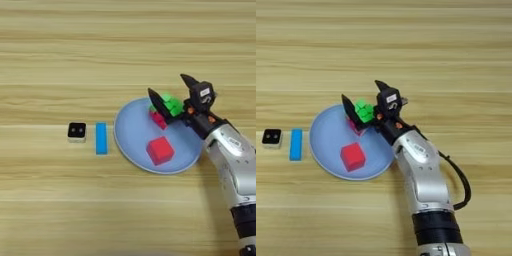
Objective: Move the objects on the table
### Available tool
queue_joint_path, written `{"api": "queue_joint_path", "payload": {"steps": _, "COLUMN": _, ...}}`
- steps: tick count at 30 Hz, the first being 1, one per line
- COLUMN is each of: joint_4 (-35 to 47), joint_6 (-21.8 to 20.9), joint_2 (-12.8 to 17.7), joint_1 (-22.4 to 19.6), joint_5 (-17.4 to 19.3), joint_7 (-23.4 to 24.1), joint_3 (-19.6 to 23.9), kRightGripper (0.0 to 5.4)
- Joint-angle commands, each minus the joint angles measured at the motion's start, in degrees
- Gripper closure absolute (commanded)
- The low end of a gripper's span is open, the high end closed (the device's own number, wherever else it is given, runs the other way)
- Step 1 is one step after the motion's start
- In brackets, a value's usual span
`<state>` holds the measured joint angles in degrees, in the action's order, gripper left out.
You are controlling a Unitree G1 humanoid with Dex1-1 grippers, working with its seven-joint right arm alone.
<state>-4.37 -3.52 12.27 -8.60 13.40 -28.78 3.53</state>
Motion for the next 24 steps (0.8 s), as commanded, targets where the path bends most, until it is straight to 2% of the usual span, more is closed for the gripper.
{"api": "queue_joint_path", "payload": {"steps": 1, "joint_4": 4.5, "joint_6": -1.7, "joint_2": 1.0, "joint_1": -3.4, "joint_5": 2.8, "joint_7": -1.4, "joint_3": 1.4, "kRightGripper": 0.05}}
{"api": "queue_joint_path", "payload": {"steps": 5, "joint_4": 6.3, "joint_6": 0.0, "joint_2": 1.9, "joint_1": -3.6, "joint_5": 6.1, "joint_7": -4.1, "joint_3": 2.4, "kRightGripper": 0.05}}
{"api": "queue_joint_path", "payload": {"steps": 10, "joint_4": 10.1, "joint_6": 3.0, "joint_2": 5.0, "joint_1": -1.6, "joint_5": 10.9, "joint_7": -11.9, "joint_3": 1.6, "kRightGripper": 0.05}}
{"api": "queue_joint_path", "payload": {"steps": 14, "joint_4": 11.7, "joint_6": 4.7, "joint_2": 7.3, "joint_1": 0.1, "joint_5": 12.9, "joint_7": -17.0, "joint_3": 1.3, "kRightGripper": 0.05}}
{"api": "queue_joint_path", "payload": {"steps": 18, "joint_4": 12.9, "joint_6": 5.8, "joint_2": 11.5, "joint_1": 2.9, "joint_5": 13.4, "joint_7": -24.2, "joint_3": 0.1, "kRightGripper": 0.05}}
{"api": "queue_joint_path", "payload": {"steps": 24, "joint_4": 12.8, "joint_6": 5.9, "joint_2": 16.7, "joint_1": 6.4, "joint_5": 11.9, "joint_7": -32.6, "joint_3": -1.5, "kRightGripper": 0.05}}
